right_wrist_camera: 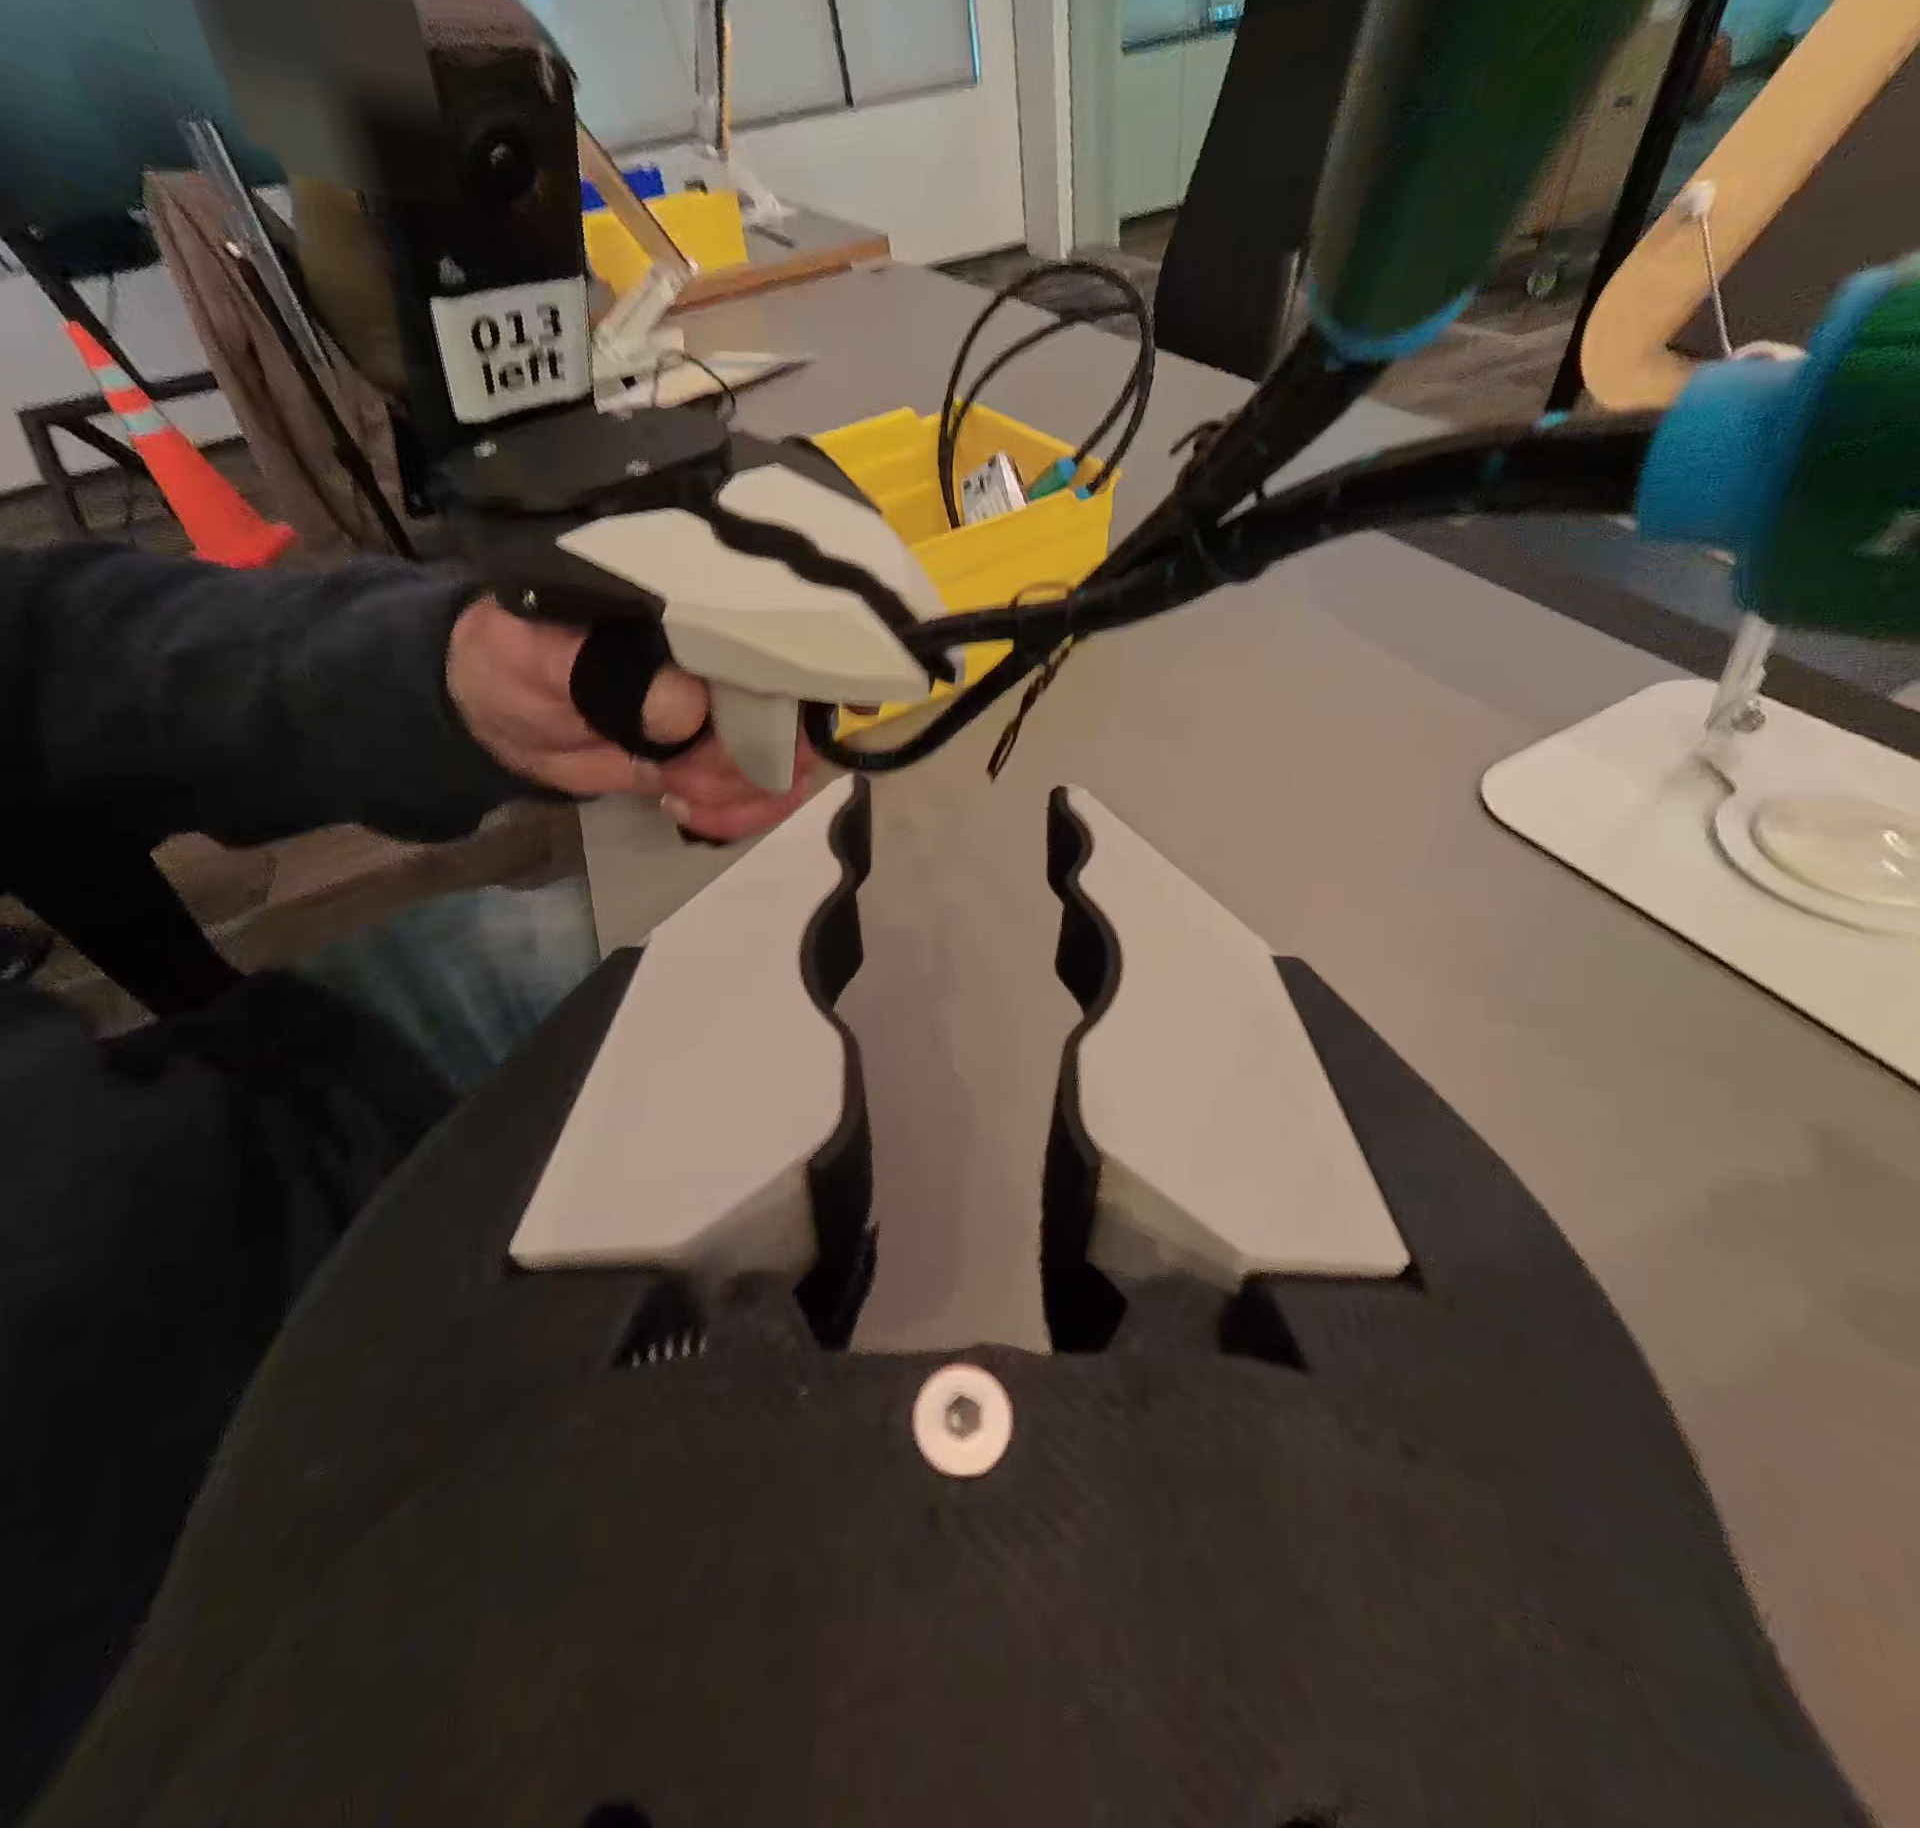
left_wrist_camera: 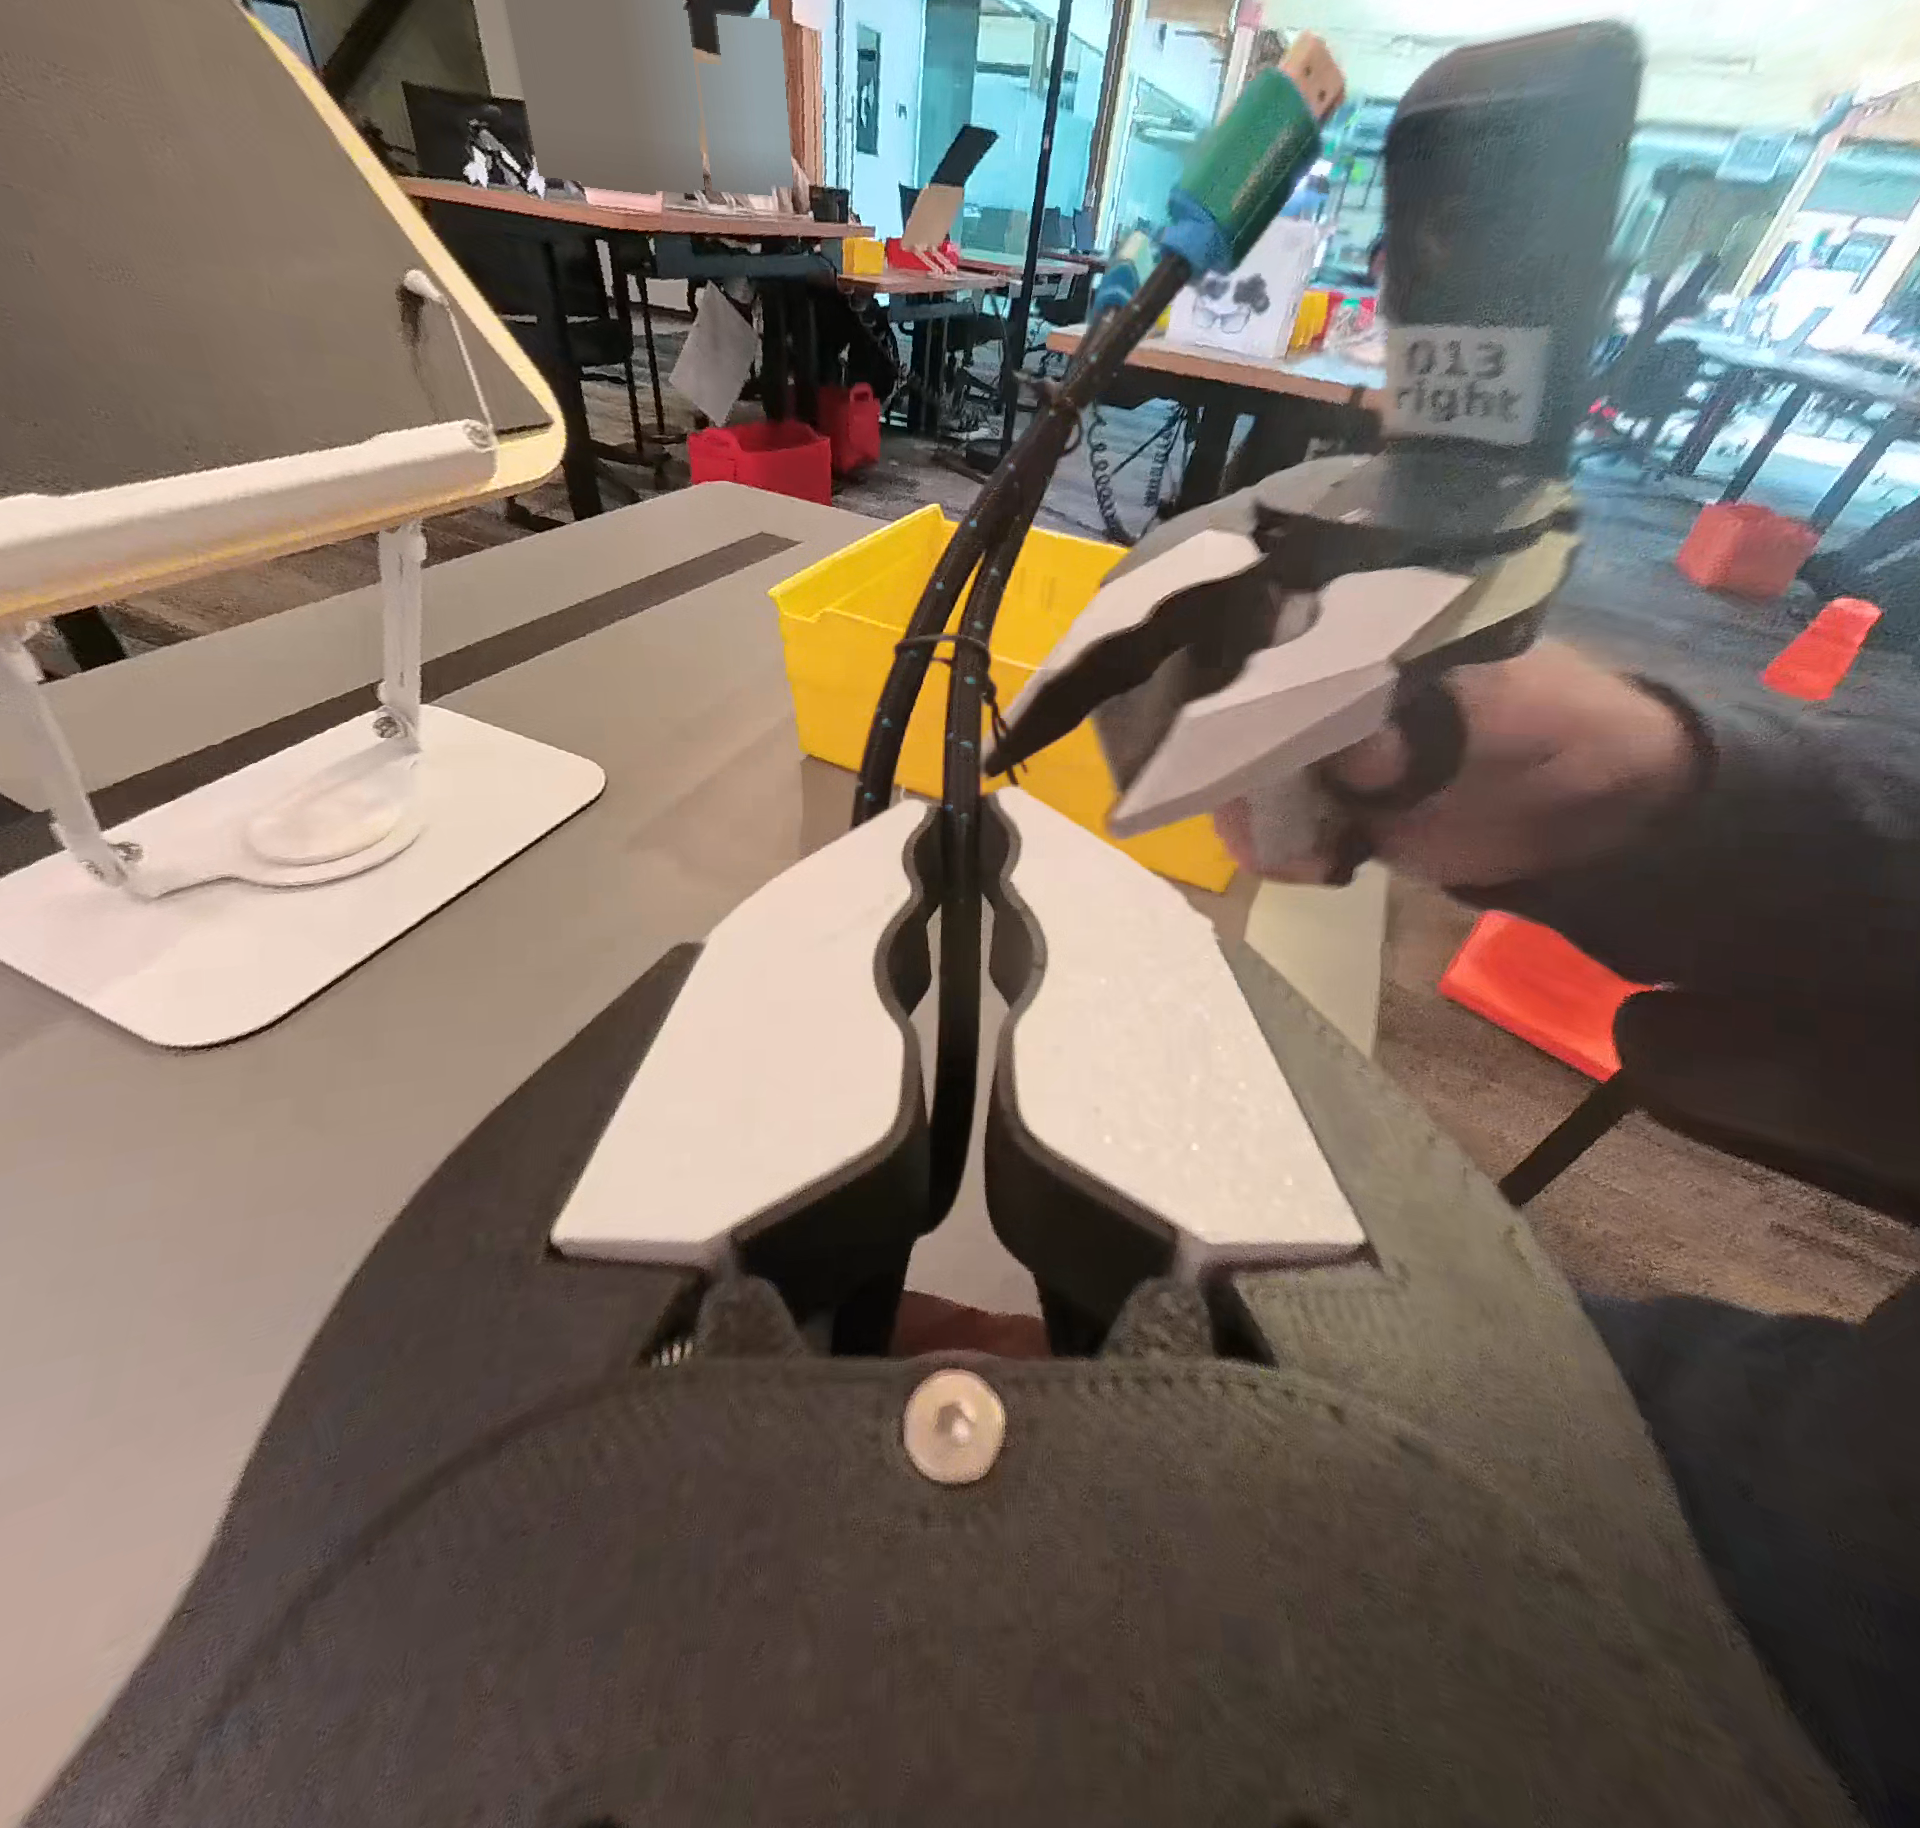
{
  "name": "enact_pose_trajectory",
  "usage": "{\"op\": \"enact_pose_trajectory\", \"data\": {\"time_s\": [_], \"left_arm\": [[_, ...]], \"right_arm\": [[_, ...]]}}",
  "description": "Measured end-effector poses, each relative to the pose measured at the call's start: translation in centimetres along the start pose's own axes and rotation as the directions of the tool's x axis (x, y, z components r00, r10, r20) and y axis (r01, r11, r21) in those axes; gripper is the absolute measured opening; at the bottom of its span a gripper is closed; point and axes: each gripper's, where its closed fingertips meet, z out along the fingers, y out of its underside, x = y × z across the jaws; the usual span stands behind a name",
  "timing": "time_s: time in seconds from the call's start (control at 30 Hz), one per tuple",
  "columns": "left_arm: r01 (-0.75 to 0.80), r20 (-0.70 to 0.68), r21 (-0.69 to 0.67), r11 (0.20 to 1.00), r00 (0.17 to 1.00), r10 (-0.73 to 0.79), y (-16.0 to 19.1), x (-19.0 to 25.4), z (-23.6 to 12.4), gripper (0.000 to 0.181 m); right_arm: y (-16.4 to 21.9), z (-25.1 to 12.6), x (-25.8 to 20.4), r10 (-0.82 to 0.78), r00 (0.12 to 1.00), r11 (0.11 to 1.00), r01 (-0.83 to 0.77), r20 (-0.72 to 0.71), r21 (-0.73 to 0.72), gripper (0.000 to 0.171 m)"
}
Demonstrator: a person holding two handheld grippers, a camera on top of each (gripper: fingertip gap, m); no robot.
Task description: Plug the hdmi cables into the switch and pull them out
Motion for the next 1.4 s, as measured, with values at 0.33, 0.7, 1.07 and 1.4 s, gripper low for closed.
{"op": "enact_pose_trajectory", "data": {"time_s": [0.33, 0.7, 1.07, 1.4], "left_arm": [[0.129, -0.064, 0.077, 0.989, 0.99, -0.124, -0.9, 1.3, 0.2, 0.005], [0.173, -0.097, 0.077, 0.982, 0.982, -0.165, -1.1, 1.6, 0.3, 0.005], [-0.017, -0.049, 0.133, 0.991, 0.999, 0.024, -4.3, -0.2, -3.2, 0.023], [-0.411, -0.02, -0.363, 0.836, 0.901, 0.434, 2.8, -3.6, -0.9, 0.023]], "right_arm": [[-3.5, -0.4, 0.4, 0.146, 0.977, 0.955, -0.18, 0.153, 0.236, 0.011], [-3.2, -0.8, 0.0, 0.062, 0.987, 0.981, -0.088, 0.148, 0.172, 0.0], [-3.0, -1.9, 0.3, 0.067, 0.983, 0.989, -0.088, 0.17, 0.122, 0.0], [-2.1, -0.8, -2.1, 0.078, 0.954, 0.996, -0.085, 0.29, 0.011, 0.01]]}}
